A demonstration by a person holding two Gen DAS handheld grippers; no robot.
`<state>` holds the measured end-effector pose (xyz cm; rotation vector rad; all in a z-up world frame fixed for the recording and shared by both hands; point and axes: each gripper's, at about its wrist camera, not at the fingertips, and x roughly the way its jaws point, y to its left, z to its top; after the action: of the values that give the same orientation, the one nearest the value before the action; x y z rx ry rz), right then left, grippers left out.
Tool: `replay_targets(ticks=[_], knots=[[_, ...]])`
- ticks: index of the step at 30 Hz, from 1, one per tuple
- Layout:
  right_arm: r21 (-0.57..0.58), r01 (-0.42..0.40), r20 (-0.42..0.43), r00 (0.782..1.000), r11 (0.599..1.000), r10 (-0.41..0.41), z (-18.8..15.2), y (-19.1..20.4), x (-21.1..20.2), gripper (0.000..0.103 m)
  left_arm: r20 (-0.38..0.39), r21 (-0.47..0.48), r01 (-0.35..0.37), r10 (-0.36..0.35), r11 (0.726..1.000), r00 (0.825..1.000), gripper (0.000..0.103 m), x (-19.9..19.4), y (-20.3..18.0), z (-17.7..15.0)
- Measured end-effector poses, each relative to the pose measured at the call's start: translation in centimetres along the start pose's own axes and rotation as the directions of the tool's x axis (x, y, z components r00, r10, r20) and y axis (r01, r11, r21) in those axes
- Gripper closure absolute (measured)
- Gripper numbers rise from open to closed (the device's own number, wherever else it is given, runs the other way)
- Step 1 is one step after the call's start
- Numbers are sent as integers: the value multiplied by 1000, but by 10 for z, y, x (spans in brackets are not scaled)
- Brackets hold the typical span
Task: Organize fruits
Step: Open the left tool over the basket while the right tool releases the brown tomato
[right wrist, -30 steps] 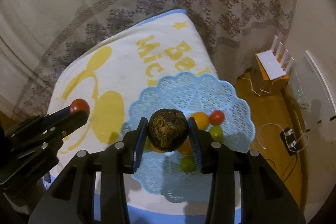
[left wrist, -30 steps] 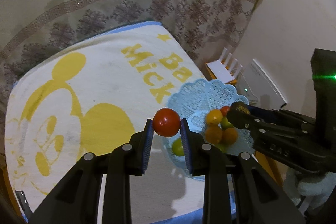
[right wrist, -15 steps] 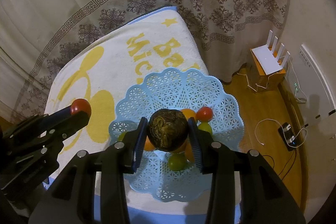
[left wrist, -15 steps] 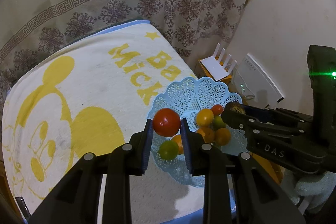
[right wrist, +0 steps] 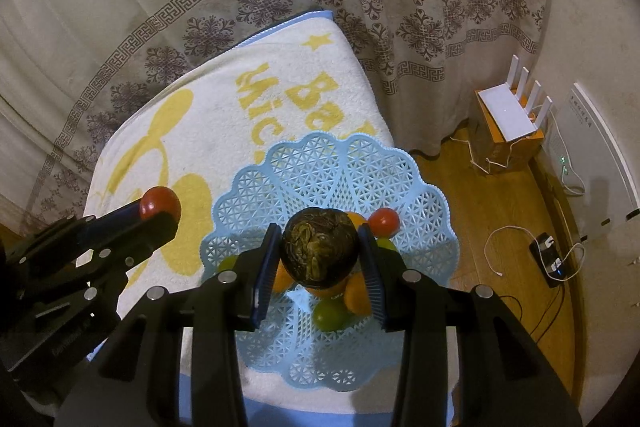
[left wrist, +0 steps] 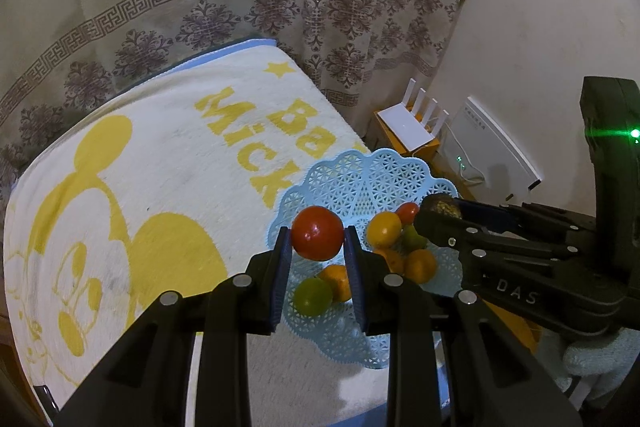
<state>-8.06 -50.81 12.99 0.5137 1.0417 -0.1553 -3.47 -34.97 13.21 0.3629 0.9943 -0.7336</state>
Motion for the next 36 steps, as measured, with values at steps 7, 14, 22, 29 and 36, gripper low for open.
replay_targets(ticks=[7,14,22,29,36], knots=[[5,6,-5,1000,1000,-6,2,-1,5,63,-6,8,8,-8,1000,1000,76,3,0,3],[35,48,-11,999,998,-48,2,-3,8,61,-8,0,8,-8,1000,1000,40,3,3,4],[49,61,9,998,997,-62,4,-4,1,61,-5,-17,-2,2,1000,1000,40,1,9,3],[55,63,12,998,997,-64,3,-4,0,53,3,-22,-9,9,1000,1000,40,-5,11,0],[66,69,34,997,995,-72,-3,-4,-10,39,19,-21,-29,29,999,999,31,-13,12,-3]])
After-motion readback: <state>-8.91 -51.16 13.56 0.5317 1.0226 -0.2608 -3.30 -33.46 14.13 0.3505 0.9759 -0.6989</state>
